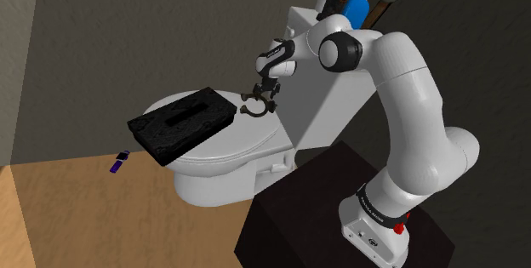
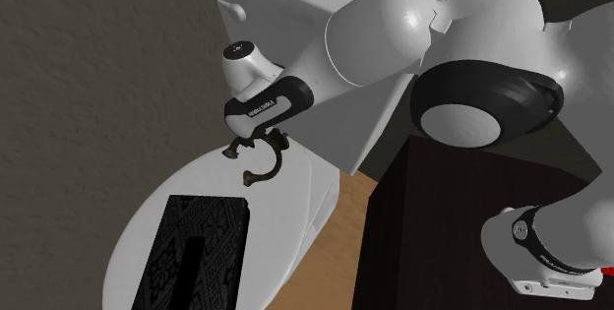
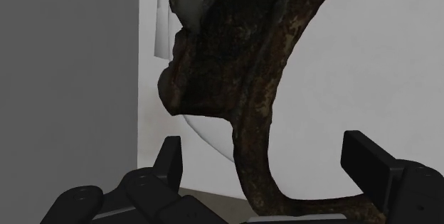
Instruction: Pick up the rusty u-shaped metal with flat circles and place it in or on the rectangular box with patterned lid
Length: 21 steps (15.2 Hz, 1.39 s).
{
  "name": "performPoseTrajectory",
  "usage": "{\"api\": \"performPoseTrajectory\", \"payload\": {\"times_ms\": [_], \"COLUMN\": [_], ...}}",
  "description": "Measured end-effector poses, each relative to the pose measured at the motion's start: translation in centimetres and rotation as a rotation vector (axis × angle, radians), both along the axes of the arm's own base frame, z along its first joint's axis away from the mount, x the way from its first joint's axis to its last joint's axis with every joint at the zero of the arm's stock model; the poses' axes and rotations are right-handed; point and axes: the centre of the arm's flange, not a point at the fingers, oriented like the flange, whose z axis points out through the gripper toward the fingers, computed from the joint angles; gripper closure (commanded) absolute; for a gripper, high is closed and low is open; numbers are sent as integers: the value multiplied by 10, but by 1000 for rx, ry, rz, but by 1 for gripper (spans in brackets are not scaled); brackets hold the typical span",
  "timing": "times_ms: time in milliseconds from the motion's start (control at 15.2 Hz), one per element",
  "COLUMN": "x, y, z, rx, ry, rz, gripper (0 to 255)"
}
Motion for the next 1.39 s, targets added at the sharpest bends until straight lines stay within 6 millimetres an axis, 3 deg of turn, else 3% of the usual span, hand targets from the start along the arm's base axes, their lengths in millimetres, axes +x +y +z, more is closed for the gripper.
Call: {"api": "performPoseTrajectory", "payload": {"times_ms": [198,264,990,1386], "x": [0,-1,-2,-4], "y": [0,0,1,2], "z": [0,-1,-1,25], "rx": [0,0,2,4], "ry": [-1,0,6,13], "rz": [1,2,1,1], "gripper": [0,255,255,255]}}
